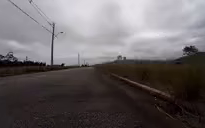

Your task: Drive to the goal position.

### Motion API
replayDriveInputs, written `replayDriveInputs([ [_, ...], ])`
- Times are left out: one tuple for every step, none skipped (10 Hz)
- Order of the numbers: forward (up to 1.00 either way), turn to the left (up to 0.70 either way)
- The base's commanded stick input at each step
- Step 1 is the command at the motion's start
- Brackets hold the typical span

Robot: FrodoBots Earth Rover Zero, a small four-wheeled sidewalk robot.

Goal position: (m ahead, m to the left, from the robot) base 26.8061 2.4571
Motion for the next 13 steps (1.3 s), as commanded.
replayDriveInputs([
  [0.00,0.00],
  [0.00,0.00],
  [0.00,0.00],
  [0.16,0.00],
  [0.70,0.00],
  [0.70,0.00],
  [0.70,0.00],
  [0.70,0.00],
  [0.70,0.00],
  [0.70,0.00],
  [0.70,0.00],
  [0.70,0.00],
  [0.70,0.00],
])
